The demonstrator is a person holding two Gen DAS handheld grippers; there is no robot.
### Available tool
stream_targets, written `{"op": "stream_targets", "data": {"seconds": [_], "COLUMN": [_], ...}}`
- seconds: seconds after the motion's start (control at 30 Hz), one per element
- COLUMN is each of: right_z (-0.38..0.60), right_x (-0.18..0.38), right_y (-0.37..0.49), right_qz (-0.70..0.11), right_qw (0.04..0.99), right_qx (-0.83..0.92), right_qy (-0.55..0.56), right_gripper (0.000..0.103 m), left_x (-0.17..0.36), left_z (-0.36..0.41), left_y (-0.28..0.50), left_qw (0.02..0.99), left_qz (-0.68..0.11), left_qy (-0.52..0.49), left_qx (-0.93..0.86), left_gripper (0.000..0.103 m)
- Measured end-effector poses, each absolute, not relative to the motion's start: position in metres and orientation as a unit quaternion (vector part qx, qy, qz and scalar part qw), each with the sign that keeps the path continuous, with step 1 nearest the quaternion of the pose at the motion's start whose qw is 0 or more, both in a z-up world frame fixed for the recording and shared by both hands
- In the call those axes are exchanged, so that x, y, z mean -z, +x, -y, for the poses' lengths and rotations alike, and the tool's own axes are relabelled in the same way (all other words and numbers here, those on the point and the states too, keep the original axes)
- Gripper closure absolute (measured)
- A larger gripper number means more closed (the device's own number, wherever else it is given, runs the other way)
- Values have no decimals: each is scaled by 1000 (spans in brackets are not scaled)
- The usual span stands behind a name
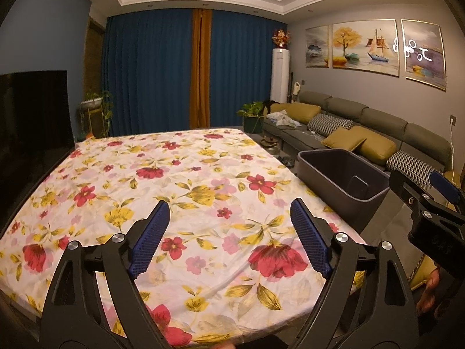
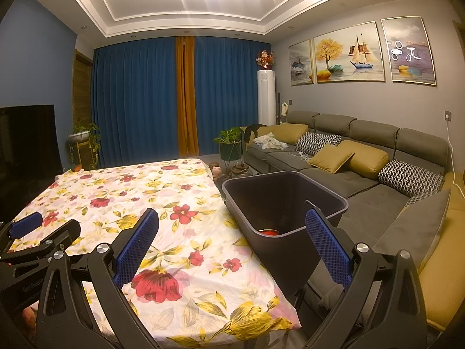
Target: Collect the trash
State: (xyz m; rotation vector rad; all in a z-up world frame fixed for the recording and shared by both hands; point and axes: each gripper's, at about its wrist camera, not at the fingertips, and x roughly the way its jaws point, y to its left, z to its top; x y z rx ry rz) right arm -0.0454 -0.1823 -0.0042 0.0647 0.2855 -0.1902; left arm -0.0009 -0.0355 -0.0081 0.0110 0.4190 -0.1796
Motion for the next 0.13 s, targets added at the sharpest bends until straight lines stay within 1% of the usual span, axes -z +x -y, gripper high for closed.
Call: {"op": "stream_targets", "data": {"seconds": [0.13], "right_z": [182], "right_x": [4], "right_y": [-46], "right_qz": [-143], "right_qw": [985], "right_qx": [94], "right_qy": [33], "right_gripper": [6], "left_x": [8], "left_z": [37], "left_y": [-2], "left_qw": [974], "left_qz": [-208], "left_qy": [3], "left_qx": [91], "left_gripper": [20]}}
